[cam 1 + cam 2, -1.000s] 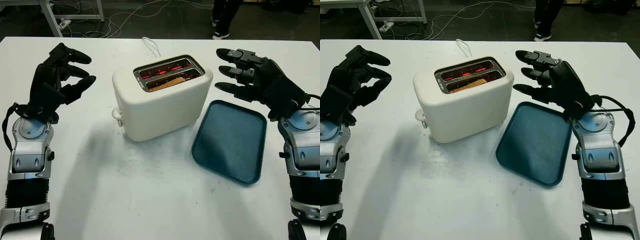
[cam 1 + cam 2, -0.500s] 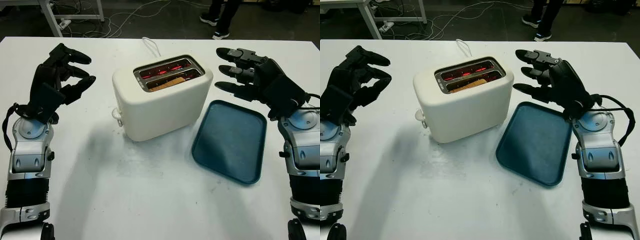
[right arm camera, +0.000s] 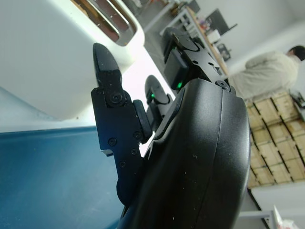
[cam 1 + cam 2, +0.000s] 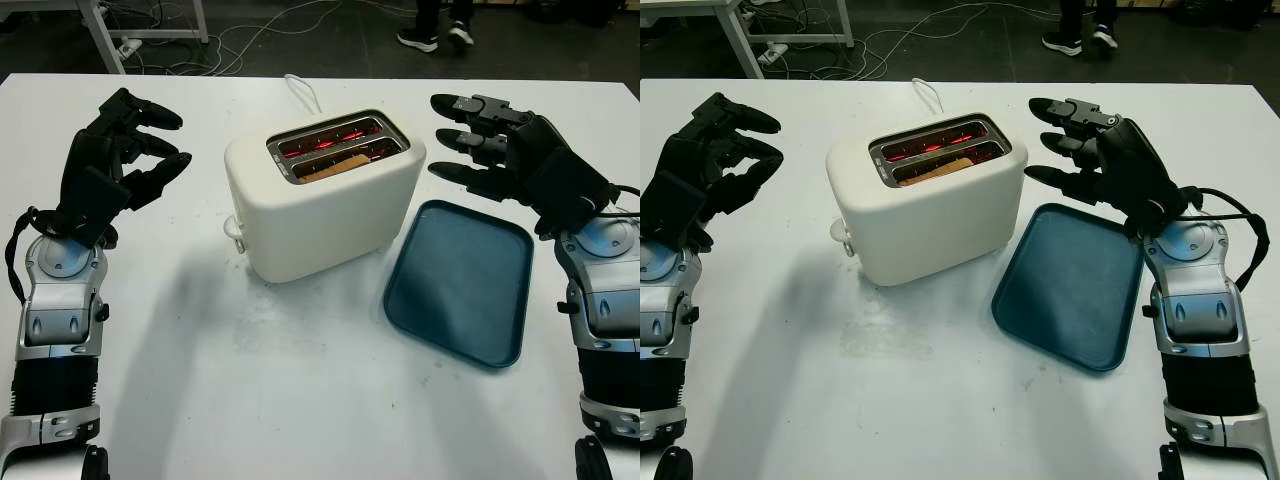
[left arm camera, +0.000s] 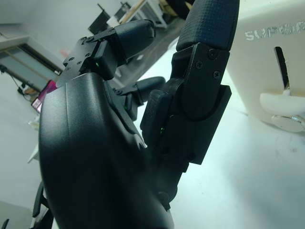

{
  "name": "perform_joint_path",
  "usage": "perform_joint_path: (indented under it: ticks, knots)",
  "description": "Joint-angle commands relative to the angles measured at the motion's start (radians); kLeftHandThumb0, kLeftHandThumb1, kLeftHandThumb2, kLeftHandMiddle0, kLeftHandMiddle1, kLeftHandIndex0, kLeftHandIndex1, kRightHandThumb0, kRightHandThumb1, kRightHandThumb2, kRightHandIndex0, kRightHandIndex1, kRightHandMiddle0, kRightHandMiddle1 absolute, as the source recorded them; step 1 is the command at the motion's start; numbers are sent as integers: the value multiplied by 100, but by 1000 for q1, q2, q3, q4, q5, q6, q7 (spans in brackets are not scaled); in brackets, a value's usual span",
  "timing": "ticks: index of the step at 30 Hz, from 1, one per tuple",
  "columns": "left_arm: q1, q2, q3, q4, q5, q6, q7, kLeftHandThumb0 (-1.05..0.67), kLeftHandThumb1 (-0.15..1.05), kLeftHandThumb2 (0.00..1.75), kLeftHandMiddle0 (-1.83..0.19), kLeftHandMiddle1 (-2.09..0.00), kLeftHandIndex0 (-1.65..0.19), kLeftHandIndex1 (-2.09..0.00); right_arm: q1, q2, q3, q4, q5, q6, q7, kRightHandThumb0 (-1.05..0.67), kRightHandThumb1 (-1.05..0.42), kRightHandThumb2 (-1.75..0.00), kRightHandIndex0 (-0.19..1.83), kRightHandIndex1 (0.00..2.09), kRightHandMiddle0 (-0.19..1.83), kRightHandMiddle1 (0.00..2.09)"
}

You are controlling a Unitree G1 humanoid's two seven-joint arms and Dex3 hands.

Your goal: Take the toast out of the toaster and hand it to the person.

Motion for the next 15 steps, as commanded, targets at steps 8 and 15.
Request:
perform_joint_path:
  ticks: [8, 15]
  knots:
    - [-5, 10, 2, 4, 3, -16, -2, -105, 92, 20, -28, -144, -25, -137, -10, 6, 0, 2, 8, -6, -2, -35, -91, 0, 52, 5, 49, 1]
    - [-1, 11, 4, -1, 0, -12, -3, -105, 92, 20, -28, -145, -26, -138, -7, 15, -3, -8, 16, 8, -4, -34, -91, 0, 49, 5, 47, 0]
